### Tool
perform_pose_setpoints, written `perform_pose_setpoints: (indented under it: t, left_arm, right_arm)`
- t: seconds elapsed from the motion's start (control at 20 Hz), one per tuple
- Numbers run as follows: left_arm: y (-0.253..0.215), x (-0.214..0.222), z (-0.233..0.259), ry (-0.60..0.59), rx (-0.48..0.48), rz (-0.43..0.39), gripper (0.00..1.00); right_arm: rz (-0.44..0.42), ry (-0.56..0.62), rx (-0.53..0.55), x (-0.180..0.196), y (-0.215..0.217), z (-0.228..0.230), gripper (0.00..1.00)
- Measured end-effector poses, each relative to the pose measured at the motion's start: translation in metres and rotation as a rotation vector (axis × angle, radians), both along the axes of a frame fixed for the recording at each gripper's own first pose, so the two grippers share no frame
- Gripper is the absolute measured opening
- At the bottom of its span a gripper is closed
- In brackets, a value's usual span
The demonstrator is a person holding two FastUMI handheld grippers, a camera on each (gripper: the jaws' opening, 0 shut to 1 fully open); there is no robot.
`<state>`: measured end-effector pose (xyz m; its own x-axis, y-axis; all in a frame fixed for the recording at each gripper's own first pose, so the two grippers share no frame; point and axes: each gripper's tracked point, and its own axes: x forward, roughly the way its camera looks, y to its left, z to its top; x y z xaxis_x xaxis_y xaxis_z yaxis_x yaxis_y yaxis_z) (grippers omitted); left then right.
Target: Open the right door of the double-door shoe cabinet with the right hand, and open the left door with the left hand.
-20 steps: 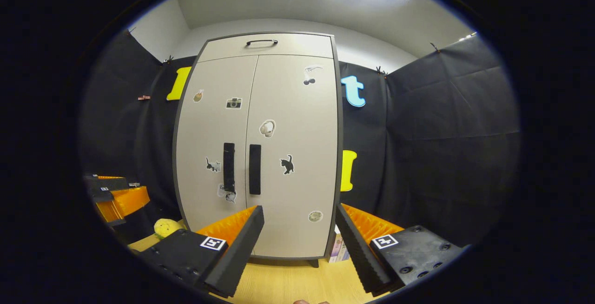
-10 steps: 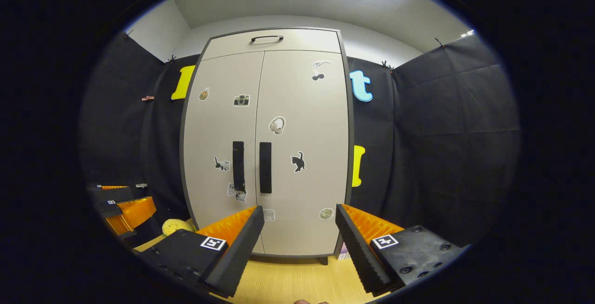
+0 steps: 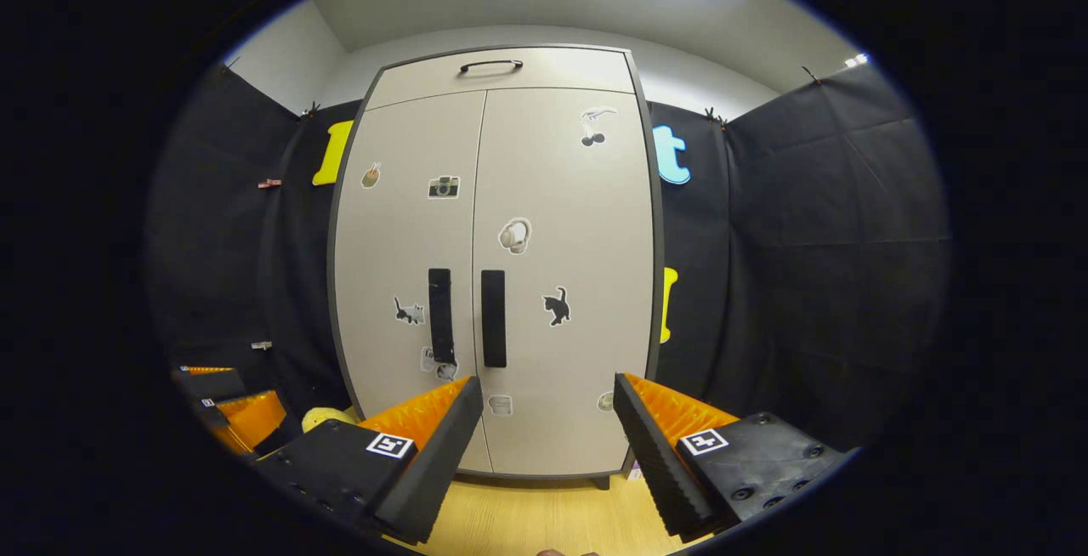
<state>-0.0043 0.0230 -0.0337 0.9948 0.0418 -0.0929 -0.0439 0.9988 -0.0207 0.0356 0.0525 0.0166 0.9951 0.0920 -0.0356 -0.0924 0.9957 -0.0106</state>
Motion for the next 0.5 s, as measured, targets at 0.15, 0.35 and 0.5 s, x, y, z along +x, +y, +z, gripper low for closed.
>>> perform_pose_setpoints:
  t: [0.15, 0.35, 0.5]
  left_arm:
    - [0.002, 0.001, -0.002, 0.006, 0.0, 0.003, 0.98]
    - [0.008, -0.002, -0.008, 0.02, 0.016, 0.017, 0.98]
    - [0.015, -0.006, -0.011, 0.025, 0.023, 0.036, 0.98]
  right_arm:
    - [0.015, 0.002, -0.002, 0.02, 0.009, 0.007, 0.98]
    - [0.037, 0.001, 0.059, 0.055, 0.026, 0.019, 0.98]
    - [0.056, -0.025, 0.063, 0.088, 0.04, 0.03, 0.98]
